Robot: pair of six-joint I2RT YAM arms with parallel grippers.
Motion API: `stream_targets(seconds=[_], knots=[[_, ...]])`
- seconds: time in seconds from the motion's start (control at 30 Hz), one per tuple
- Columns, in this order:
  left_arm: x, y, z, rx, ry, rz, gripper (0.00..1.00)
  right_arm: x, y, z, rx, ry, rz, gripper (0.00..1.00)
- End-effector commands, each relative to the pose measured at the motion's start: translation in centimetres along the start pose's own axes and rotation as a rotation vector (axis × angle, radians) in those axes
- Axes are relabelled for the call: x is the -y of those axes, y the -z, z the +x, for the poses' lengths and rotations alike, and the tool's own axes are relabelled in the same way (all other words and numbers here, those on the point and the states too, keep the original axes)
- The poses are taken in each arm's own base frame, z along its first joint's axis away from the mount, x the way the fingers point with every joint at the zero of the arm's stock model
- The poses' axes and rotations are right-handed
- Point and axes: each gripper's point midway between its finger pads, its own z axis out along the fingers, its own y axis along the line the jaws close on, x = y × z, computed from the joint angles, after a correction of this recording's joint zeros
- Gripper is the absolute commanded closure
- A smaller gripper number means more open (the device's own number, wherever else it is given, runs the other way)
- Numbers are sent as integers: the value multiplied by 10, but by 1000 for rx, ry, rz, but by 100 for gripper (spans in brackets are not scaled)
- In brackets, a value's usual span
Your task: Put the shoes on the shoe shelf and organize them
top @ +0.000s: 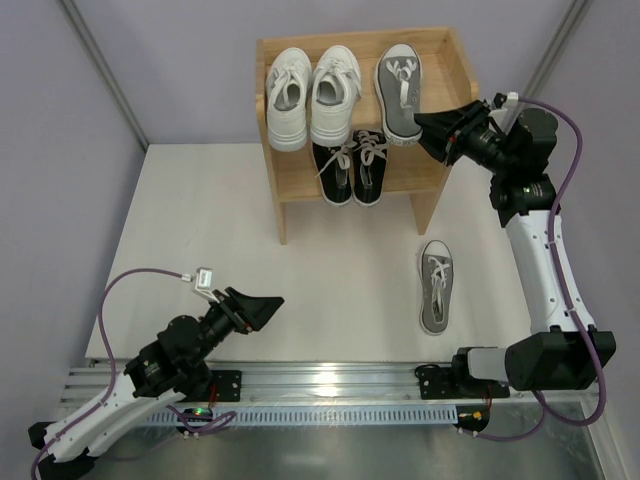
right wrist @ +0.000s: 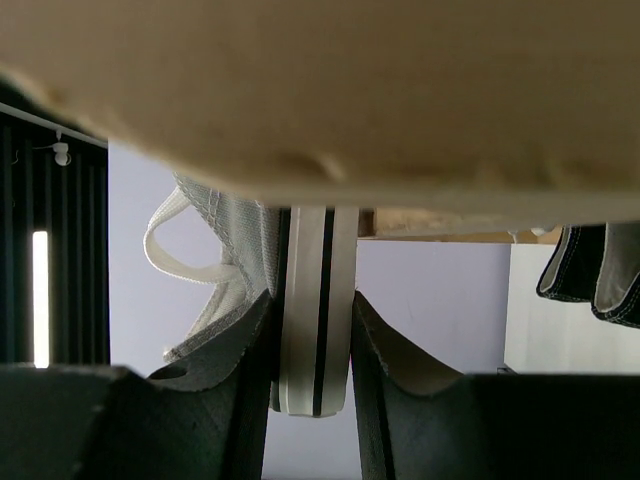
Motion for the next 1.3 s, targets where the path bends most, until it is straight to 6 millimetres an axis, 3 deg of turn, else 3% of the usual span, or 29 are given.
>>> stream_targets(seconds=[0.0, 0.23, 0.27, 0.63, 0.87, 1.27], knots=[[19, 5, -18, 71, 14, 75, 14, -40, 5, 7, -20, 99, -84, 96], [18, 4, -18, 75, 18, 78, 14, -41, -7, 0, -28, 105, -80, 96], [18, 4, -18, 75, 17, 78, 14, -43, -12, 12, -62, 106, -86, 96], [19, 3, -19, 78, 17, 83, 14, -46, -38, 31, -140, 122, -106, 96], [20, 3, -18, 77, 25, 87, 14, -63, -31, 37, -150, 170, -189, 96], [20, 3, -17, 71, 24, 91, 15, -95, 3, 46, -20, 254, -281, 96]])
